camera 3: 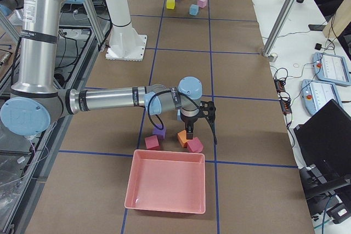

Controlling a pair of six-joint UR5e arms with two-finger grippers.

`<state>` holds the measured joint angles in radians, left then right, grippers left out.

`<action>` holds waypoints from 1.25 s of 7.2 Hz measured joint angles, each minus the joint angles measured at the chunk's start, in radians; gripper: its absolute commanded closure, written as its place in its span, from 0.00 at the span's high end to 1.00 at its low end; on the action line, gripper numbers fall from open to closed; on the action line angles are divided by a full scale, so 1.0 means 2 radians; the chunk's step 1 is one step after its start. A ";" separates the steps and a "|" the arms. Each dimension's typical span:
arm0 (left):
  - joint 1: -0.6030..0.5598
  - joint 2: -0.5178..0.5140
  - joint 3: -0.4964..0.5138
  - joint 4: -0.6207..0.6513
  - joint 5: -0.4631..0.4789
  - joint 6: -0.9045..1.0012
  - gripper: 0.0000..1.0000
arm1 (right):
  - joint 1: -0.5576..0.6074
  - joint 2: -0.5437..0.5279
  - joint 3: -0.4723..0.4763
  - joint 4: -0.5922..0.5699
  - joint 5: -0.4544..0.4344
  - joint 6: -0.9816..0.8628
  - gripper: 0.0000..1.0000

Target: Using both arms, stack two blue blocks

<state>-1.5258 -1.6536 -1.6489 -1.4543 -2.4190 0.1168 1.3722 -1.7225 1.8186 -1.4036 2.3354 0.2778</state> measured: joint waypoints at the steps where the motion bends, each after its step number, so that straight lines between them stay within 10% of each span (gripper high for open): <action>1: 0.001 -0.001 0.000 0.000 0.000 -0.001 0.99 | 0.000 0.003 0.000 0.000 -0.001 -0.001 1.00; 9: 0.155 -0.014 -0.074 -0.104 0.003 -0.321 1.00 | -0.031 0.033 -0.012 0.002 -0.003 0.012 1.00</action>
<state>-1.2166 -1.6808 -1.7977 -1.6621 -2.4138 -0.5255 1.3109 -1.6573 1.7953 -1.4005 2.3300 0.3012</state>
